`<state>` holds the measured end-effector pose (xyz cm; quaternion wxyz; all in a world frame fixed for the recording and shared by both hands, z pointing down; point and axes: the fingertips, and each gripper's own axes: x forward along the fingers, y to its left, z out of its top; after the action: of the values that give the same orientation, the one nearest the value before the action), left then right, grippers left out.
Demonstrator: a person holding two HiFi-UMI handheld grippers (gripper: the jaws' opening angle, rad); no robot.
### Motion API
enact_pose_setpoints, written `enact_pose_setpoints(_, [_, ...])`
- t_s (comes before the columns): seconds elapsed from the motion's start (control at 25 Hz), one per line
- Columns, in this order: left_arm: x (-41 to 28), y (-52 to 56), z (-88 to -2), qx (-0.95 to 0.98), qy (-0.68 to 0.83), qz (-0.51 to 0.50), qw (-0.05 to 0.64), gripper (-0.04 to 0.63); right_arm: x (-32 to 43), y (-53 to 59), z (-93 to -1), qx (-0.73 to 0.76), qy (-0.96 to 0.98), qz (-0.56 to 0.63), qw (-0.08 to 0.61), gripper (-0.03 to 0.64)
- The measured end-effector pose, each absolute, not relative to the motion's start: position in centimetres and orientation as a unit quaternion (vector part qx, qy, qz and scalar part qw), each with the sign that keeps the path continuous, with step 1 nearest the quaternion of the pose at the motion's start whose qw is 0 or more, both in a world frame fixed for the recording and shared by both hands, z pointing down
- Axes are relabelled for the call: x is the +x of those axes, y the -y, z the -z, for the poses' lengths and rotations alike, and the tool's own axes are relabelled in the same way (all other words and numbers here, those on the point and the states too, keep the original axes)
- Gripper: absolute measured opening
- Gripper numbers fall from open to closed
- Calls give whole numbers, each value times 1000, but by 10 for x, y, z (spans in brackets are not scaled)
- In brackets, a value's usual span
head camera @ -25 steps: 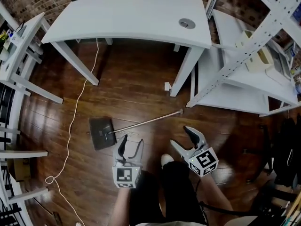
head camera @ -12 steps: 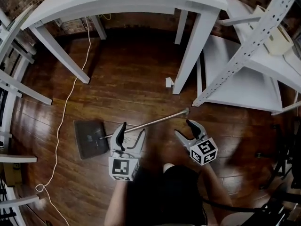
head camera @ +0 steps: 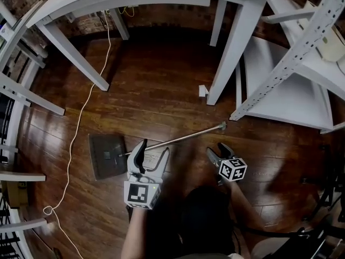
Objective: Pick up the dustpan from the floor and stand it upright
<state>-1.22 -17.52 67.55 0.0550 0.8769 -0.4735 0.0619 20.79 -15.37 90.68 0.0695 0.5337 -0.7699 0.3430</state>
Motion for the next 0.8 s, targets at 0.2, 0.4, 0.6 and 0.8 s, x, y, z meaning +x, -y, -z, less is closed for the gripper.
enact_pose_setpoints(0.2, [-21, 179, -679, 869, 487, -67, 58, 304, 208, 177, -940, 552, 734, -393, 40, 282])
enact_pose_setpoints(0.4, [-26, 183, -684, 862, 498, -63, 69, 304, 203, 203, -975, 540, 672, -500, -83, 281])
enact_pose_setpoints(0.6, [-27, 186, -687, 860, 501, -63, 76, 304, 223, 227, -996, 518, 557, -572, -305, 281])
enact_pose_setpoints(0.8, [-34, 184, -687, 857, 505, -68, 80, 304, 235, 240, -1016, 516, 515, -573, -375, 282])
